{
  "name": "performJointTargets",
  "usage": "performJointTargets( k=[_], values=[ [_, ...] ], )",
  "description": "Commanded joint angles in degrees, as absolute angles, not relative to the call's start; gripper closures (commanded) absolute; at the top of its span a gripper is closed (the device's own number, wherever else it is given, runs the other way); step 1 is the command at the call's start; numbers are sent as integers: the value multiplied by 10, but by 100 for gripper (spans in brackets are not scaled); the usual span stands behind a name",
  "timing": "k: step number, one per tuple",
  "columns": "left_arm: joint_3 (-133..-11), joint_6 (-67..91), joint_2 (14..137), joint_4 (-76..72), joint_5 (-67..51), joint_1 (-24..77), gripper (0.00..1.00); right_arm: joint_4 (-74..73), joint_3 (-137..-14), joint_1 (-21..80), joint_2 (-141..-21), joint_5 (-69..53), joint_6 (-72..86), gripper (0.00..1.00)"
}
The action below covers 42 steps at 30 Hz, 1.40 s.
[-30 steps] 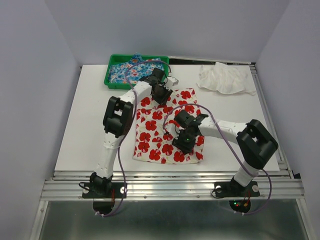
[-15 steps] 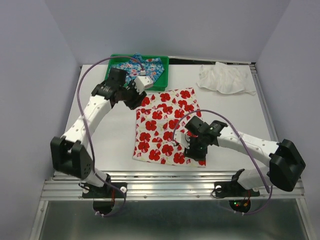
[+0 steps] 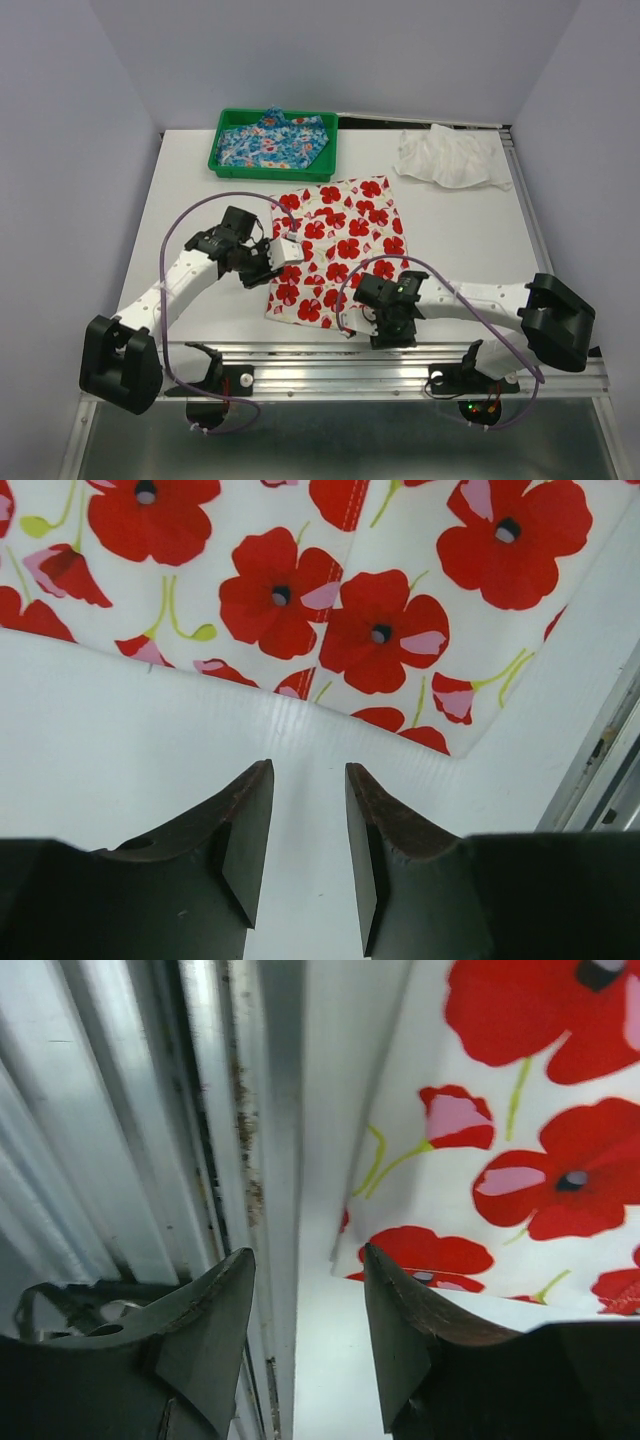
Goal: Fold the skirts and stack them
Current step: Fold the skirt
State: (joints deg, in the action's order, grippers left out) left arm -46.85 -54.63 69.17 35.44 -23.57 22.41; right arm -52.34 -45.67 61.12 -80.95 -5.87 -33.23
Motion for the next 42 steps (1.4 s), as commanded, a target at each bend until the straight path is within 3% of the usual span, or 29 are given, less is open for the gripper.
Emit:
performJointTargets(
  k=[1,9,12,13,16,22,35,42],
  values=[
    [-461,-561,664,324,-240,225,54,-476,-438,613,-813,-4,-315,48],
    [-432,-618,632,329,-243,225,55,-414,-389,613,-816,60,-315,60],
    [-416,-645,609,336,-252,225,57,-403,-376,613,-817,67,-316,76],
    [-411,-671,604,341,-260,225,58,-397,-376,613,-817,69,-315,87],
    [-389,-721,586,362,-276,228,59,-399,-393,613,-813,64,-307,99],
    [-335,-763,570,359,-265,298,64,-415,-432,613,-795,52,-293,99],
    [-298,-765,608,348,-217,437,65,-421,-457,613,-782,38,-258,99],
    [-264,-699,644,266,-148,454,57,-425,-454,613,-778,40,-257,99]
  ],
)
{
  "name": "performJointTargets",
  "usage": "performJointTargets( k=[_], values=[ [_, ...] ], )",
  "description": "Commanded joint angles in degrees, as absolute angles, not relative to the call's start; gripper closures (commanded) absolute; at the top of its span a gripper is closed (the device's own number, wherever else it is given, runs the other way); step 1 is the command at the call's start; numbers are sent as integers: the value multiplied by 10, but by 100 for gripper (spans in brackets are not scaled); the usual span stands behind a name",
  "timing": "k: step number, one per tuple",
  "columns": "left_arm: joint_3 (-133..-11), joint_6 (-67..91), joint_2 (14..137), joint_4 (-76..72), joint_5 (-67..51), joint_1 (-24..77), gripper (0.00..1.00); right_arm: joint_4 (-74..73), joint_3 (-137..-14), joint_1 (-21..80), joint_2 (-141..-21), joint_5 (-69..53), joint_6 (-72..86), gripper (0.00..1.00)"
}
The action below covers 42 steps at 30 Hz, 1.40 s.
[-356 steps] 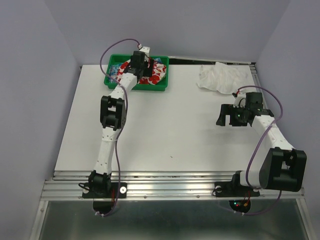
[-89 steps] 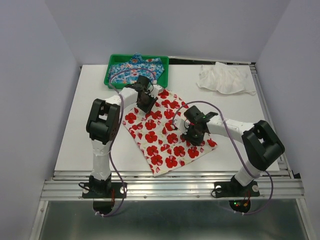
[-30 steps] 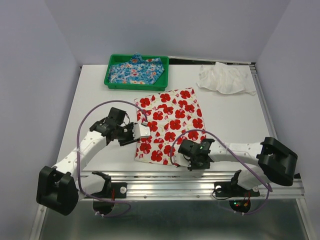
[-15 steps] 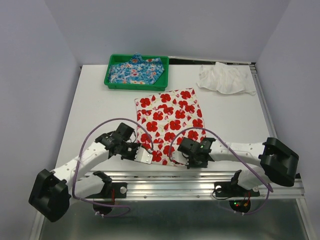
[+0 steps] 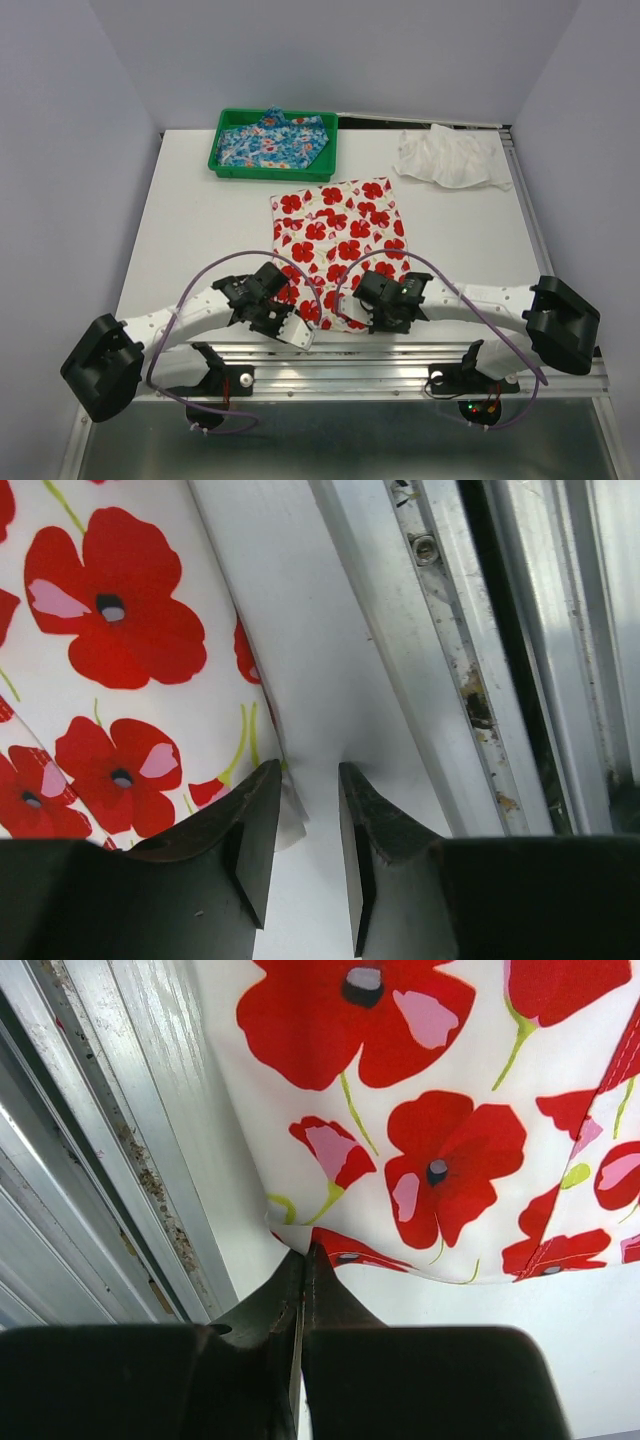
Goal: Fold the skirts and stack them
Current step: Fold the skirt
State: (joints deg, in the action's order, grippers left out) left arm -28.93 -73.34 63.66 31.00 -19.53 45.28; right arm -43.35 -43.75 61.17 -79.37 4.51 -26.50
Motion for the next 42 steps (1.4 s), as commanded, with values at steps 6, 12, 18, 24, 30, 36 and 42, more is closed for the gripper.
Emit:
performJointTargets(
  k=[6,12,18,24,30,36,42],
  values=[
    [-252,-693,616,260,-130,455,71,-429,-441,613,-762,47,-258,99],
    [-252,-701,562,281,-137,455,64,-428,-441,613,-756,45,-258,99],
    [-265,-709,626,289,-131,454,63,-428,-454,601,-752,47,-262,99],
    [-282,-696,685,264,-123,454,62,-430,-454,596,-747,47,-263,99],
    [-289,-708,680,297,-130,455,100,-439,-457,591,-741,44,-255,99],
    [-325,-693,576,340,-160,454,100,-469,-434,580,-740,52,-298,99],
    [-359,-622,554,345,-163,455,100,-465,-479,568,-744,49,-324,99]
  ],
)
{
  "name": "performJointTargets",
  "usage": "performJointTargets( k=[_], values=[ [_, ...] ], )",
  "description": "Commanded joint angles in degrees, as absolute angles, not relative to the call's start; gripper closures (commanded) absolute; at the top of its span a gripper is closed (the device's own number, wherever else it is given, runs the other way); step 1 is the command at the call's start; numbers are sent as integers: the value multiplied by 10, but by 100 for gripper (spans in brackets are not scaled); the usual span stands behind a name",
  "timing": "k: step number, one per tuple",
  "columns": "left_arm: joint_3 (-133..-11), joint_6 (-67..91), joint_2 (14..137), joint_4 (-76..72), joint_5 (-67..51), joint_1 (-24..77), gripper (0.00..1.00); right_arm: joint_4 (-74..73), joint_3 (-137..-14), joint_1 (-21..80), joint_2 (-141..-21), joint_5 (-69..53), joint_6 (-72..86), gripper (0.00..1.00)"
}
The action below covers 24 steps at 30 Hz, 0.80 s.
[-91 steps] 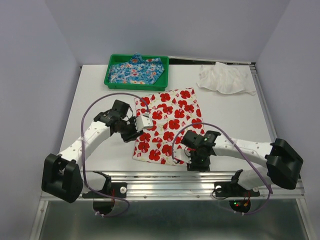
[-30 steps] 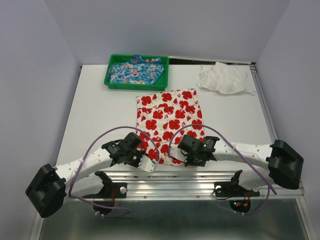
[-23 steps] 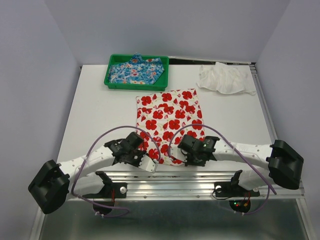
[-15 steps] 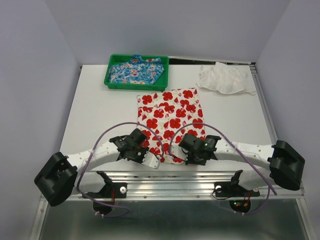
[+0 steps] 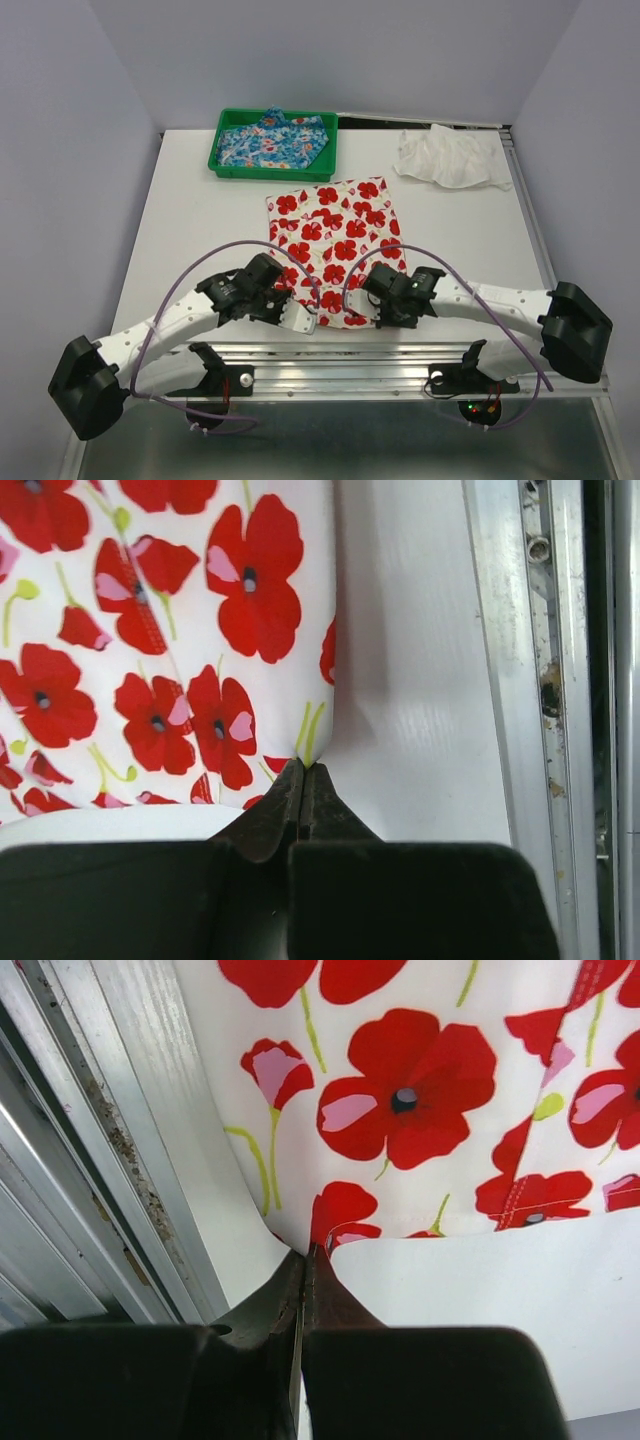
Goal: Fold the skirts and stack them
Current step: Fold the skirt
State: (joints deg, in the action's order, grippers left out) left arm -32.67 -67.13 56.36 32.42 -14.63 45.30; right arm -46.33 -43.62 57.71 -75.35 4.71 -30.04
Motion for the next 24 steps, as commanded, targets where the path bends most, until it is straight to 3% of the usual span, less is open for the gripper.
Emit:
performJointTargets(
  k=[1,9,24],
  values=[
    [-364,-614,553,338,-165,453,100,-460,-491,562,-752,42,-317,99],
    [-425,-535,549,337,-255,397,100,-442,-615,482,-791,-26,-280,99],
    [-467,-508,420,434,-302,326,100,-526,-596,439,-583,70,-326,99]
  ],
)
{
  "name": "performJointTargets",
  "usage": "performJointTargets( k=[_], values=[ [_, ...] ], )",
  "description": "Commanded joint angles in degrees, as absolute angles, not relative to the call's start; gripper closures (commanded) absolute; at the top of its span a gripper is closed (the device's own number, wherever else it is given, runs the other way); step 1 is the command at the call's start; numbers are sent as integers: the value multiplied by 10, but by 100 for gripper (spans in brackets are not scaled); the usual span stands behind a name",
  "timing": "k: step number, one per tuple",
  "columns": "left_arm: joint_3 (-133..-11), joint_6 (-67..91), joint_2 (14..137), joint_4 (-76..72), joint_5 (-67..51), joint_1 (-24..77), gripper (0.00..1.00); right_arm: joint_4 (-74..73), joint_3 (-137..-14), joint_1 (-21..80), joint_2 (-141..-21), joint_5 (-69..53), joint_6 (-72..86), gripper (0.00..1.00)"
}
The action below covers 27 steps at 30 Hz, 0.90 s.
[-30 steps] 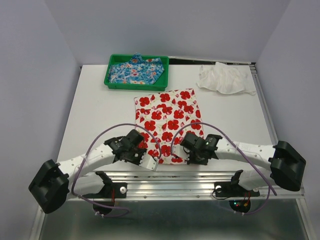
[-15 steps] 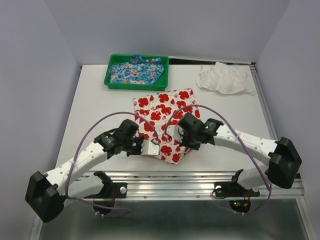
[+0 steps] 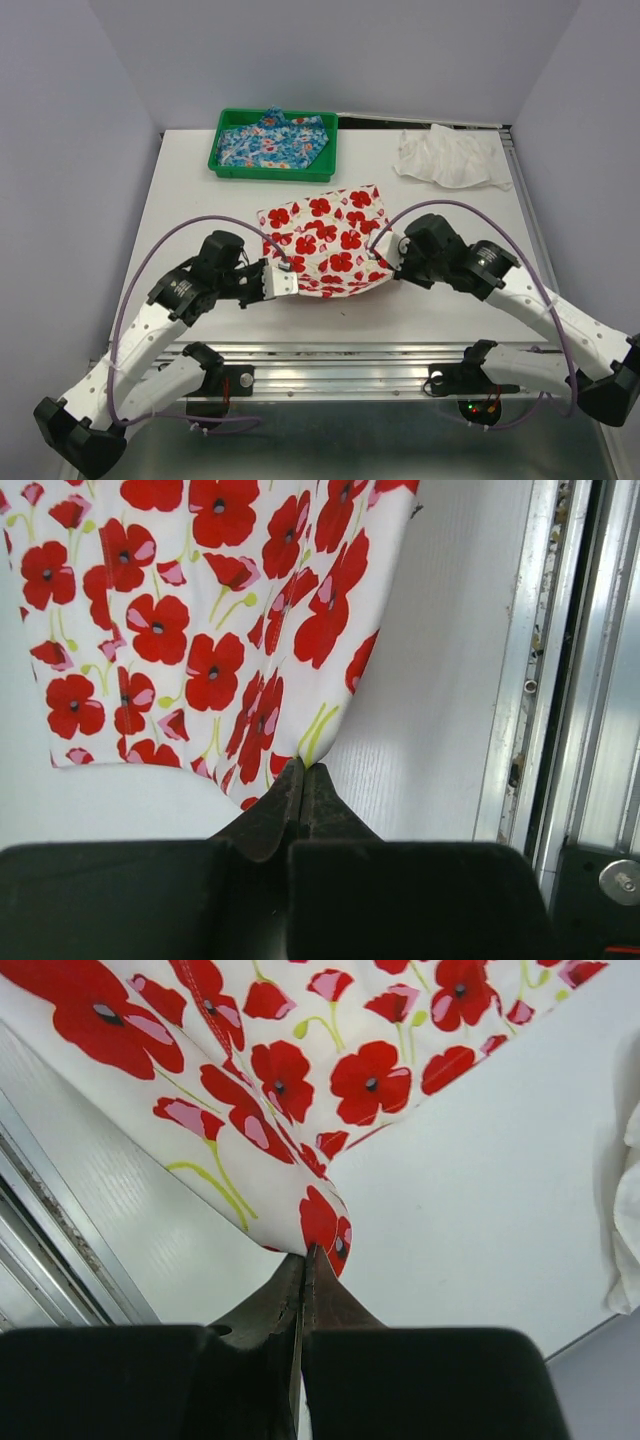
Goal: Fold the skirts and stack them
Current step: Fold the skirt
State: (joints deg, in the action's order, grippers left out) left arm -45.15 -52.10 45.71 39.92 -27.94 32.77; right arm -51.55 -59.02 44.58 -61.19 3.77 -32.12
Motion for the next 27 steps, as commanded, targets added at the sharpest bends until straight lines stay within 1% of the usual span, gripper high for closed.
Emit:
performJointTargets(
  k=[1,4,6,10,12,14,17,22,27],
  values=[
    [-465,-512,417,441,-298,326,100,-529,-599,434,-578,70,-325,99],
    [-469,-520,414,454,-287,326,100,-544,-617,434,-579,69,-322,99],
    [-479,-494,423,450,-283,326,100,-539,-623,434,-584,83,-325,99],
    [-497,-440,444,416,-293,325,100,-460,-640,434,-600,128,-336,99],
    [-496,-418,453,388,-273,321,100,-405,-657,434,-617,170,-344,99],
    [-495,-410,463,374,-261,310,100,-378,-674,422,-634,174,-352,99],
    [-495,-412,494,355,-255,280,100,-347,-707,408,-680,171,-369,99],
    [-515,-411,564,319,-265,225,100,-303,-726,376,-756,149,-409,99],
    [-533,-406,623,274,-262,196,100,-275,-755,333,-817,113,-440,99]
  ],
)
